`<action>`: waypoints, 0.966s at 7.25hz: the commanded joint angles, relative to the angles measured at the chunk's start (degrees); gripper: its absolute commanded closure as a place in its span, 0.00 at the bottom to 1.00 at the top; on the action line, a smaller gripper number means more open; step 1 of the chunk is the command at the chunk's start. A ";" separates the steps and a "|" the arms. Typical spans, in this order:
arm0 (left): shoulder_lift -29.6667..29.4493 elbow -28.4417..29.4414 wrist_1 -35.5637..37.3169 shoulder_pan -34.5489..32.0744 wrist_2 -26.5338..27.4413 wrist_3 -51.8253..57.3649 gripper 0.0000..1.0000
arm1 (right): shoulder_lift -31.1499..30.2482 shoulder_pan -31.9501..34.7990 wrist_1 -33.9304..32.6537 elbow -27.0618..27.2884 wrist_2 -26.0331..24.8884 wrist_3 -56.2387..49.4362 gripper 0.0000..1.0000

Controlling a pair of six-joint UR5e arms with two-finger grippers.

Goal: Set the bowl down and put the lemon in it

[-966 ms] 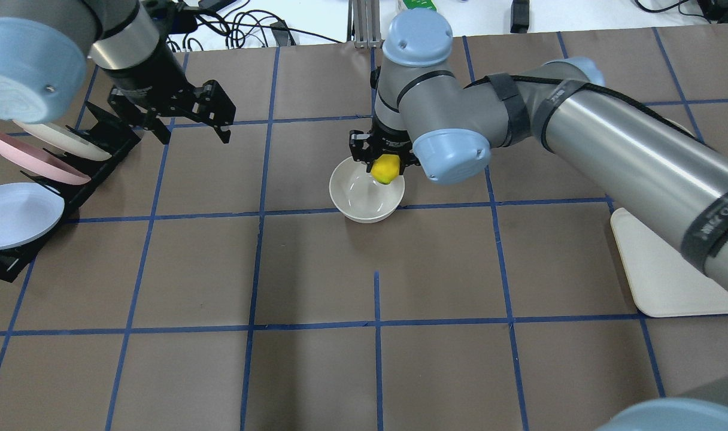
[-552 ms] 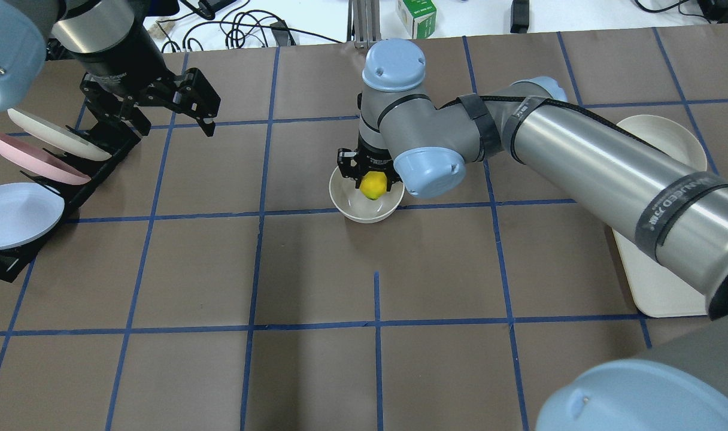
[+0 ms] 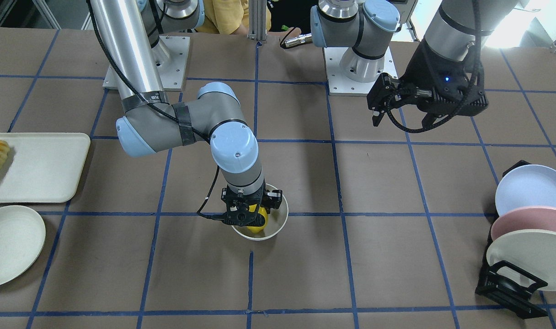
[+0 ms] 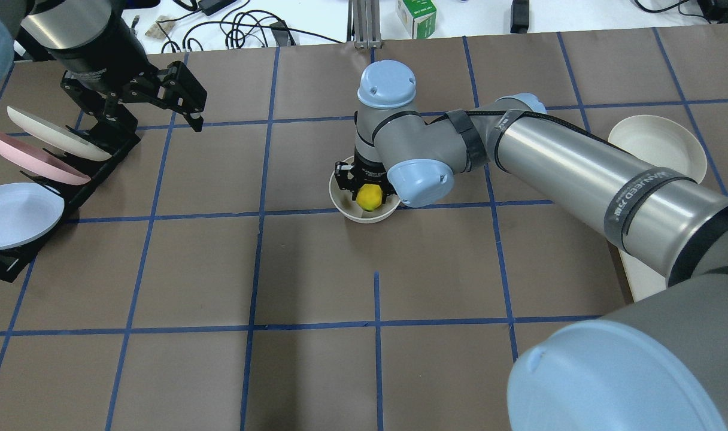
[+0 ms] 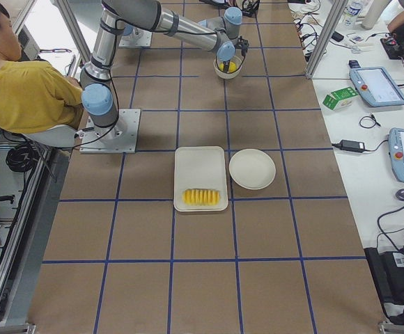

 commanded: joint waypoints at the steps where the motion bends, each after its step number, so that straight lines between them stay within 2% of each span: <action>1: -0.29 0.05 -0.08 0.12 0.38 -0.23 0.00 | 0.52 0.00 -0.54 0.32 -0.02 -0.62 0.00; 3: -0.03 0.05 -0.08 0.04 0.56 -0.41 0.00 | -0.79 -0.35 0.25 -0.55 -0.19 -0.28 0.00; 5: -0.12 0.05 -0.08 0.04 0.47 -0.59 0.00 | -9.19 -3.67 8.55 -1.16 -0.72 -0.97 0.00; 7: -0.12 0.05 -0.08 0.04 0.47 -0.67 0.00 | -18.15 -12.87 20.76 -2.83 -0.98 -8.39 0.00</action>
